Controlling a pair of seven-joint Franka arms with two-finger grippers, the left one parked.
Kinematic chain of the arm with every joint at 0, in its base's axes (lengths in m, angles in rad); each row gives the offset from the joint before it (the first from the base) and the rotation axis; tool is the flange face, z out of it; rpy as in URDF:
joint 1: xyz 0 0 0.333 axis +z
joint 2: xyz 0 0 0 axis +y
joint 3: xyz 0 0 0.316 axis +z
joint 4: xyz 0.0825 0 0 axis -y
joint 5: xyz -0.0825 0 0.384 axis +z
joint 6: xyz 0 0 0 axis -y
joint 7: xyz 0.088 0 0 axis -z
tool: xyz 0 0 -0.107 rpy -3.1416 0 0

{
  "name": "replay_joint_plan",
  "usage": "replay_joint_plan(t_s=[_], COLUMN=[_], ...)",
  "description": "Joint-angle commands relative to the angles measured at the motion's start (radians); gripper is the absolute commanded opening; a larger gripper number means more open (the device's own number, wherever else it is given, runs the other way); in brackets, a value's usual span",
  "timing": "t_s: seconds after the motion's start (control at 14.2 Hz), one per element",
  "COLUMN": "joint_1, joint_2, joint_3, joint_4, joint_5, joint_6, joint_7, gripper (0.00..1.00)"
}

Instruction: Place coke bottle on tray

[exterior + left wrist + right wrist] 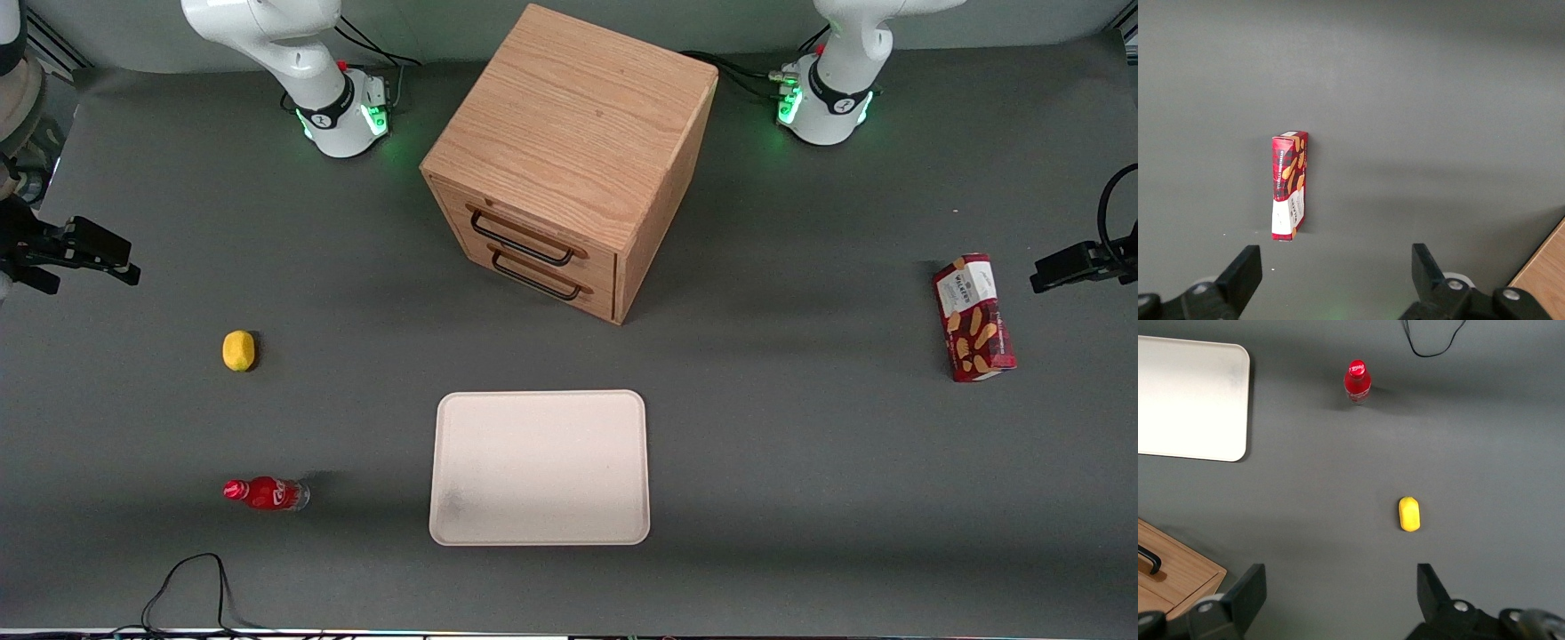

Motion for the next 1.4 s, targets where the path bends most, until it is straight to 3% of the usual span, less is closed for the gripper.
replay_joint_plan(t_s=[0.0, 0.91, 1.33], joint_1=[-0.002, -0.002, -0.013], joint_2=[-0.008, -0.003, 0.106], joint_3=[0.007, 0.013, 0.007], joint_4=[-0.003, 0.0, 0.137], joint_5=[-0.016, -0.016, -0.014], joint_6=[-0.005, -0.019, -0.022], joint_7=[-0.013, -0.022, -0.025], gripper=[1.0, 1.0, 1.0])
